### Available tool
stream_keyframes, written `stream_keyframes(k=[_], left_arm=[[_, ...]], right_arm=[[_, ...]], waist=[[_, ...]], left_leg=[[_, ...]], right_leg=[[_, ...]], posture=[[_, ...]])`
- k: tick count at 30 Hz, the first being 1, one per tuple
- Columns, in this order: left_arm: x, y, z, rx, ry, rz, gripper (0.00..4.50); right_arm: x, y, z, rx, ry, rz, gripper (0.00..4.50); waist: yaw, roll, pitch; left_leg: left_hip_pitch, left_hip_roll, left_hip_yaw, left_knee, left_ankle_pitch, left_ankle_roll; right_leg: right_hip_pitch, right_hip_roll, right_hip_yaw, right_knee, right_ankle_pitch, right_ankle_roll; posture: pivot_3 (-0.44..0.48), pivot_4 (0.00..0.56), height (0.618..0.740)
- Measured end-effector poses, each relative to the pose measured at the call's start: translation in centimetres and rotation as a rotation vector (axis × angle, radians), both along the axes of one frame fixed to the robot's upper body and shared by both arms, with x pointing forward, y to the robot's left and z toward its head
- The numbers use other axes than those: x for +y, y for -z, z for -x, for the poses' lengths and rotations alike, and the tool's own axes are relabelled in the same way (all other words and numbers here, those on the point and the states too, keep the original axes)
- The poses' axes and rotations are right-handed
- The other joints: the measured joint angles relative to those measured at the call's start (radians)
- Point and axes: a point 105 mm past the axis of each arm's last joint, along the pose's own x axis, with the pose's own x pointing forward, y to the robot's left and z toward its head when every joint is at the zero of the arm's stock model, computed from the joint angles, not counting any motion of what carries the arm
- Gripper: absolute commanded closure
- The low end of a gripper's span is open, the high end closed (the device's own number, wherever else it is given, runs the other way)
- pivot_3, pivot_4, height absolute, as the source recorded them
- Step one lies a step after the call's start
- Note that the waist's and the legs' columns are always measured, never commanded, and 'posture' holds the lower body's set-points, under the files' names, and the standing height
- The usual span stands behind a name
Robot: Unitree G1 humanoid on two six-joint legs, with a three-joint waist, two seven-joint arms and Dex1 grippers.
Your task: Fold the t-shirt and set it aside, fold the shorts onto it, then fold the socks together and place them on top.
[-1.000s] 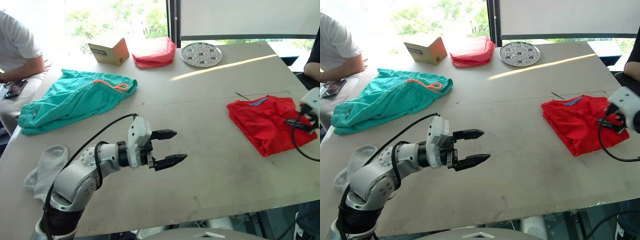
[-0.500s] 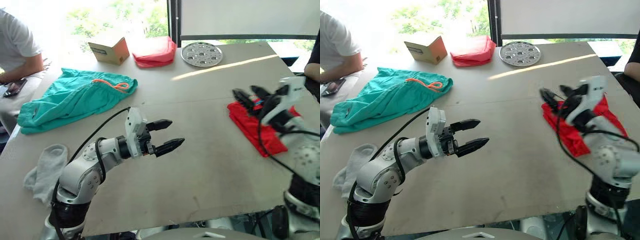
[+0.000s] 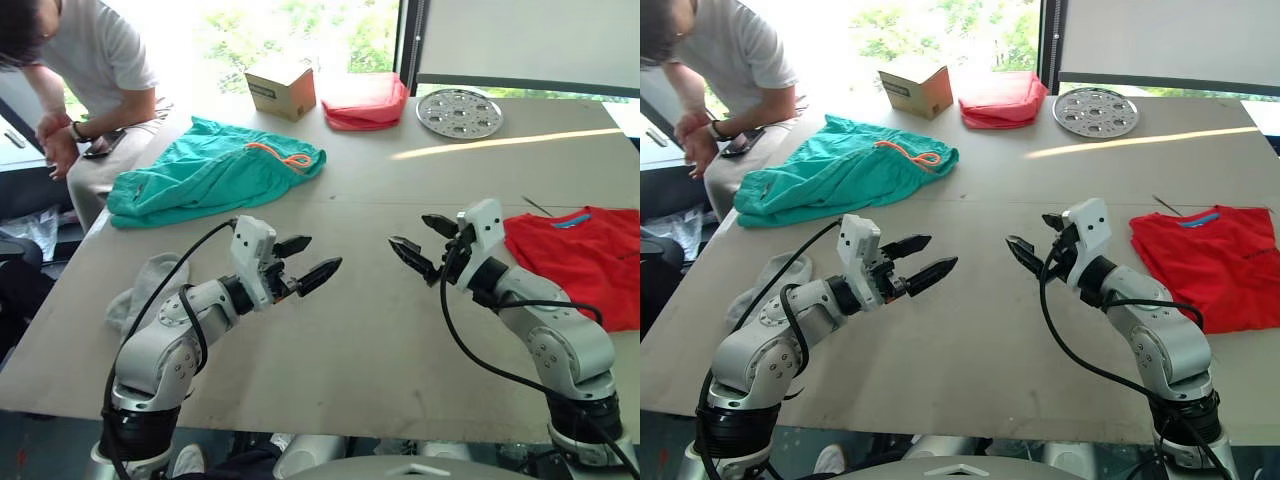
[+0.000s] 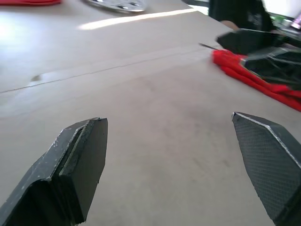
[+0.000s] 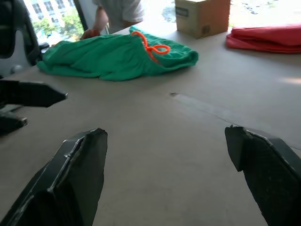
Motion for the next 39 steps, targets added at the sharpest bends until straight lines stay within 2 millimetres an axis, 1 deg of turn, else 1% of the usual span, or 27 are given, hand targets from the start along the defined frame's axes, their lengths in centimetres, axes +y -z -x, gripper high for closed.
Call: stream_keyframes(k=[2, 4, 6, 7, 8, 9, 10, 11, 12, 13, 14, 16, 17, 18, 19, 21, 23, 24, 27, 29, 30, 31, 32, 33, 36, 38, 39], left_arm=[[0.0, 0.0, -0.1, 0.002, -0.011, 0.005, 0.0], [0.1, 0.0, -0.2, 0.002, -0.017, 0.004, 0.0], [0.0, -0.1, -0.2, 0.0, -0.018, 0.004, 0.0], [0.0, -0.1, -0.2, -0.002, -0.016, 0.004, 0.0], [0.0, -0.2, -0.3, -0.005, -0.016, 0.005, 0.0], [0.0, -0.2, -0.3, -0.004, -0.016, 0.005, 0.0], [0.5, -0.1, -0.2, 0.003, -0.033, 0.003, 0.0], [0.9, -0.2, -0.3, 0.0, -0.052, 0.0, 0.0], [1.5, -0.4, -0.5, -0.009, -0.073, -0.003, 0.0], [1.9, -0.6, -0.6, -0.015, -0.098, -0.001, 0.0], [2.4, -0.8, -0.7, -0.022, -0.126, -0.003, 0.0], [2.8, -0.8, -0.9, -0.025, -0.159, -0.013, 0.0], [3.8, -0.7, -1.5, -0.03, -0.223, -0.036, 0.0], [4.2, -0.7, -1.7, -0.03, -0.249, -0.044, 0.0], [5.0, -0.5, -2.0, -0.026, -0.292, -0.057, 0.0], [5.7, -0.2, -2.3, -0.014, -0.324, -0.07, 0.0], [6.9, -0.2, -2.3, -0.007, -0.335, -0.089, 0.0], [8.0, -0.5, -2.3, -0.014, -0.357, -0.108, 0.0], [10.2, -0.7, -2.6, -0.021, -0.419, -0.134, 0.0], [12.6, -0.5, -3.0, 0.001, -0.479, -0.165, 0.0], [13.0, -0.5, -3.1, 0.003, -0.489, -0.17, 0.0], [14.5, -0.7, -3.5, 0.01, -0.518, -0.195, 0.0], [15.4, -1.1, -3.8, 0.012, -0.532, -0.21, 0.0], [15.8, -1.3, -4.0, 0.01, -0.538, -0.22, 0.0], [19.0, -3.5, -5.4, 0.005, -0.564, -0.31, 0.0], [20.1, -4.6, -6.3, -0.011, -0.572, -0.346, 0.0], [20.6, -4.7, -6.9, -0.008, -0.577, -0.37, 0.0]], right_arm=[[-0.1, -0.3, -0.2, -0.025, 0.0, 0.002, 0.27], [-0.4, -0.3, -0.6, -0.035, 0.012, 0.008, 0.27], [-0.6, -0.1, -0.9, -0.028, 0.024, 0.011, 0.27], [-0.7, 0.0, -0.9, -0.026, 0.027, 0.011, 0.27], [-0.8, 0.1, -1.0, -0.024, 0.032, 0.009, 0.27], [-0.8, 0.1, -1.1, -0.024, 0.033, 0.009, 0.27], [-0.5, -0.1, -1.1, -0.034, 0.029, -0.004, 0.27], [-0.1, -0.2, -1.0, -0.039, 0.02, -0.014, 0.27], [0.2, -0.1, -0.9, -0.038, 0.011, -0.018, 0.27], [0.3, -0.2, -0.9, -0.04, 0.008, -0.023, 0.27], [0.6, -0.4, -0.9, -0.049, 0.006, -0.038, 0.27], [0.7, -0.5, -0.9, -0.055, 0.006, -0.037, 0.27], [0.9, -0.7, -0.9, -0.079, 0.008, -0.045, 0.27], [1.0, -0.8, -0.9, -0.087, 0.003, -0.056, 0.27], [1.4, -0.9, -0.8, -0.095, -0.013, -0.075, 0.12], [1.8, -0.8, -0.5, -0.086, -0.055, -0.079, 0.12], [2.4, -0.4, 0.1, -0.091, -0.139, -0.008, 0.12], [2.6, -0.3, 0.2, -0.097, -0.156, 0.017, 0.12], [3.3, -0.1, 0.5, -0.116, -0.19, 0.054, 0.12], [3.6, 0.1, 0.7, -0.12, -0.218, 0.091, 0.12], [3.6, 0.2, 0.7, -0.12, -0.222, 0.097, 0.12], [3.6, 0.3, 0.8, -0.115, -0.233, 0.113, 0.12], [3.6, 0.3, 0.8, -0.113, -0.237, 0.117, 0.12], [3.6, 0.2, 0.8, -0.112, -0.241, 0.12, 0.12], [4.1, -1.0, 0.7, -0.126, -0.277, 0.129, 0.12], [4.6, -1.6, 0.8, -0.133, -0.293, 0.113, 0.12], [4.9, -1.7, 0.9, -0.133, -0.303, 0.107, 0.12]], waist=[[0.002, -0.001, -0.001], [0.001, -0.002, -0.001], [-0.01, -0.005, -0.001], [-0.018, -0.004, -0.001], [-0.031, -0.003, -0.001], [-0.039, 0.002, -0.001], [-0.031, 0.013, 0.003], [-0.019, 0.017, 0.006], [-0.006, 0.014, 0.006], [0.005, 0.008, 0.005], [0.017, 0.005, 0.004], [0.021, 0.004, 0.004], [0.019, 0.002, 0.003], [0.016, 0.001, 0.002], [0.012, 0.0, 0.001], [0.001, -0.001, 0.001], [-0.011, -0.001, 0.001], [-0.017, -0.001, 0.001], [-0.021, -0.001, 0.001], [-0.02, -0.003, 0.0], [-0.02, -0.003, 0.0], [-0.018, -0.004, 0.001], [-0.014, -0.005, 0.001], [-0.012, -0.005, 0.001], [-0.01, -0.006, 0.0], [-0.01, -0.006, 0.0], [-0.01, -0.006, 0.0]], left_leg=[[0.0, 0.008, 0.019, 0.0, -0.001, 0.001], [0.0, 0.01, 0.03, 0.0, -0.004, 0.006], [-0.009, 0.01, 0.035, 0.002, -0.005, 0.009], [-0.017, 0.023, 0.057, 0.009, -0.005, 0.009], [-0.037, 0.059, 0.114, 0.019, -0.005, 0.009], [-0.044, 0.085, 0.151, 0.021, -0.004, 0.01], [-0.038, 0.085, 0.15, 0.019, -0.002, 0.018], [-0.036, 0.088, 0.142, 0.014, 0.0, 0.016], [-0.035, 0.091, 0.141, 0.012, 0.001, 0.015], [-0.032, 0.091, 0.141, 0.012, 0.002, 0.014], [-0.032, 0.091, 0.143, 0.01, 0.002, 0.013], [-0.033, 0.091, 0.144, 0.006, 0.004, 0.009], [-0.033, 0.093, 0.147, 0.001, 0.006, 0.007], [-0.033, 0.095, 0.148, -0.003, 0.007, 0.004], [-0.033, 0.097, 0.148, -0.005, 0.009, 0.003], [-0.033, 0.101, 0.148, -0.009, 0.01, 0.0], [-0.033, 0.103, 0.148, -0.01, 0.01, 0.0], [-0.033, 0.103, 0.148, -0.01, 0.01, 0.0], [-0.033, 0.103, 0.149, -0.01, 0.01, 0.0], [-0.033, 0.103, 0.15, -0.01, 0.01, 0.0], [-0.033, 0.103, 0.15, -0.01, 0.01, 0.0], [-0.033, 0.102, 0.15, -0.009, 0.01, 0.0], [-0.033, 0.102, 0.15, -0.009, 0.01, 0.0], [-0.034, 0.102, 0.15, -0.009, 0.01, 0.0], [-0.033, 0.102, 0.15, -0.009, 0.01, 0.0], [-0.033, 0.102, 0.15, -0.009, 0.01, 0.0], [-0.033, 0.102, 0.15, -0.009, 0.01, 0.0]], right_leg=[[-0.001, 0.002, 0.007, 0.0, 0.0, -0.001], [-0.006, 0.006, 0.018, 0.001, 0.0, -0.001], [0.001, -0.004, 0.009, -0.001, -0.001, 0.001], [0.005, -0.011, -0.003, -0.003, -0.002, 0.001], [0.013, -0.021, -0.024, -0.001, -0.006, 0.0], [0.018, -0.025, -0.044, 0.001, -0.01, 0.001], [0.008, 0.001, -0.013, 0.011, -0.007, -0.024], [0.003, 0.027, 0.021, 0.007, 0.004, -0.041], [0.001, 0.054, 0.035, -0.006, 0.009, -0.039], [0.001, 0.068, 0.04, -0.014, 0.009, -0.034], [0.0, 0.068, 0.045, -0.016, 0.009, -0.027], [-0.003, 0.067, 0.05, -0.016, 0.006, -0.022], [-0.006, 0.066, 0.055, -0.015, 0.006, -0.022], [-0.01, 0.066, 0.058, -0.014, 0.006, -0.022], [-0.013, 0.067, 0.059, -0.011, 0.006, -0.023], [-0.015, 0.071, 0.059, -0.01, 0.007, -0.024], [-0.016, 0.072, 0.059, -0.01, 0.007, -0.025], [-0.016, 0.073, 0.059, -0.01, 0.007, -0.025], [-0.017, 0.073, 0.059, -0.01, 0.007, -0.025], [-0.017, 0.073, 0.059, -0.01, 0.007, -0.025], [-0.017, 0.073, 0.059, -0.01, 0.007, -0.025], [-0.017, 0.073, 0.059, -0.01, 0.007, -0.025], [-0.017, 0.073, 0.059, -0.01, 0.007, -0.026], [-0.017, 0.073, 0.058, -0.01, 0.007, -0.026], [-0.017, 0.074, 0.058, -0.01, 0.008, -0.026], [-0.018, 0.074, 0.058, -0.01, 0.008, -0.026], [-0.018, 0.074, 0.057, -0.01, 0.008, -0.026]], posture=[[0.0, 0.15, 0.74], [0.0, 0.15, 0.74], [0.0, 0.15, 0.74], [0.0, 0.15, 0.74], [0.0, 0.15, 0.74], [0.0, 0.15, 0.74], [0.0, 0.15, 0.74], [0.0, 0.15, 0.74], [0.0, 0.15, 0.74], [0.0, 0.15, 0.74], [0.0, 0.15, 0.74], [0.0, 0.15, 0.74], [0.0, 0.15, 0.74], [0.0, 0.15, 0.74], [0.0, 0.15, 0.74], [0.0, 0.15, 0.74], [0.0, 0.15, 0.74], [0.0, 0.15, 0.74], [0.0, 0.15, 0.74], [0.0, 0.15, 0.74], [0.0, 0.15, 0.74], [0.0, 0.15, 0.74], [0.0, 0.15, 0.74], [0.0, 0.15, 0.74], [0.0, 0.15, 0.74], [0.0, 0.15, 0.74], [0.0, 0.15, 0.74]])
